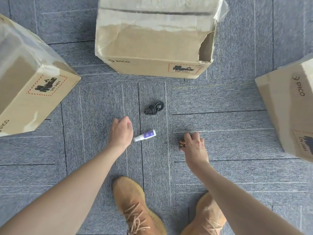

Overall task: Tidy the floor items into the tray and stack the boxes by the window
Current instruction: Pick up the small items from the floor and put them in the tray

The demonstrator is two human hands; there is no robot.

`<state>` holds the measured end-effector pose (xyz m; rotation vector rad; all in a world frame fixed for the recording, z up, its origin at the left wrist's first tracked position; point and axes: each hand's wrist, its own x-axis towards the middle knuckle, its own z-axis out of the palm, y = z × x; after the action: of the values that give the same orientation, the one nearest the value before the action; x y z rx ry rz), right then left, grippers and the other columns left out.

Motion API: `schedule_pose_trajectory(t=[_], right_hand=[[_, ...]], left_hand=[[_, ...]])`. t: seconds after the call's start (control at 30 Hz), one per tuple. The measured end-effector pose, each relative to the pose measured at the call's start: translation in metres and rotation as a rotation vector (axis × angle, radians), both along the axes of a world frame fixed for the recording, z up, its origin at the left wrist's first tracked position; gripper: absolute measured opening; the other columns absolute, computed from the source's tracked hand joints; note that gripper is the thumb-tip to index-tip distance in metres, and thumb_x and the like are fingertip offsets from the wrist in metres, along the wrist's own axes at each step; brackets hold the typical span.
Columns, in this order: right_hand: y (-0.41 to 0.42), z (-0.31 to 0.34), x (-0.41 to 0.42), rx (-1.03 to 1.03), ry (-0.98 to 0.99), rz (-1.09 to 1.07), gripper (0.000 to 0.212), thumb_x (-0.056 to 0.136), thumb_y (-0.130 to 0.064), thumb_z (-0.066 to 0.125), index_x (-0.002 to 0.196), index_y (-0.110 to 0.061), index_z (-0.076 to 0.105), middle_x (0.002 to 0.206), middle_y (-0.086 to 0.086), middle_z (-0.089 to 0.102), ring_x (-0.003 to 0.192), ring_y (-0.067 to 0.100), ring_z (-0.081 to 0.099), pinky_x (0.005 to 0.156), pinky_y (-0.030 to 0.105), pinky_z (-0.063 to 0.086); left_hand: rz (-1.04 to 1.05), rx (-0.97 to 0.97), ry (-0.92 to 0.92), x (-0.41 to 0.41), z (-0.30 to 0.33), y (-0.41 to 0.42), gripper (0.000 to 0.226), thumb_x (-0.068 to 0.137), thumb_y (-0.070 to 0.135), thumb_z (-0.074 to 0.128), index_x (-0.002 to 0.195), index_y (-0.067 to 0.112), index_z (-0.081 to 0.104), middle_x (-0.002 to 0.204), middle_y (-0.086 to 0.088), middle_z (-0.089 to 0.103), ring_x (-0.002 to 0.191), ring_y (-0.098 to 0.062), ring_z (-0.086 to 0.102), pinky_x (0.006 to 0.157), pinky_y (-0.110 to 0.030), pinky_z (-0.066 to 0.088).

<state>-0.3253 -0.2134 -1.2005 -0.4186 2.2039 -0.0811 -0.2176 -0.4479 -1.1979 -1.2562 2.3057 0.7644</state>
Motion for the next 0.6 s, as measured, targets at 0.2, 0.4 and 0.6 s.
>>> schedule_pose_trajectory(t=[0.2, 0.4, 0.6], right_hand=[[0.000, 0.001, -0.007, -0.034, -0.006, 0.074, 0.033, 0.090, -0.007, 0.066, 0.120, -0.014, 0.055, 0.123, 0.006, 0.048, 0.110, 0.023, 0.053, 0.094, 0.038, 0.054], [-0.005, 0.000, -0.009, 0.017, -0.004, 0.272, 0.040, 0.088, 0.001, 0.065, 0.124, -0.011, 0.055, 0.123, 0.007, 0.051, 0.108, 0.023, 0.054, 0.092, 0.034, 0.056], [-0.006, -0.004, -0.004, 0.042, -0.037, 0.446, 0.054, 0.086, 0.011, 0.057, 0.137, -0.002, 0.041, 0.124, 0.016, 0.046, 0.107, 0.022, 0.053, 0.099, 0.033, 0.052]], left_hand=[[-0.131, 0.045, 0.005, -0.047, 0.005, -0.001, 0.044, 0.080, 0.052, 0.069, 0.105, 0.018, 0.055, 0.106, -0.001, 0.053, 0.092, -0.019, 0.054, 0.073, -0.028, 0.039], [-0.361, -0.067, -0.052, -0.080, -0.004, 0.003, 0.068, 0.072, 0.048, 0.078, 0.129, 0.023, 0.051, 0.120, -0.003, 0.054, 0.088, -0.014, 0.055, 0.066, -0.025, 0.048], [-0.429, -0.111, -0.046, -0.086, -0.007, 0.004, 0.044, 0.083, 0.030, 0.073, 0.122, 0.020, 0.056, 0.107, -0.003, 0.058, 0.080, -0.018, 0.061, 0.069, -0.032, 0.056]])
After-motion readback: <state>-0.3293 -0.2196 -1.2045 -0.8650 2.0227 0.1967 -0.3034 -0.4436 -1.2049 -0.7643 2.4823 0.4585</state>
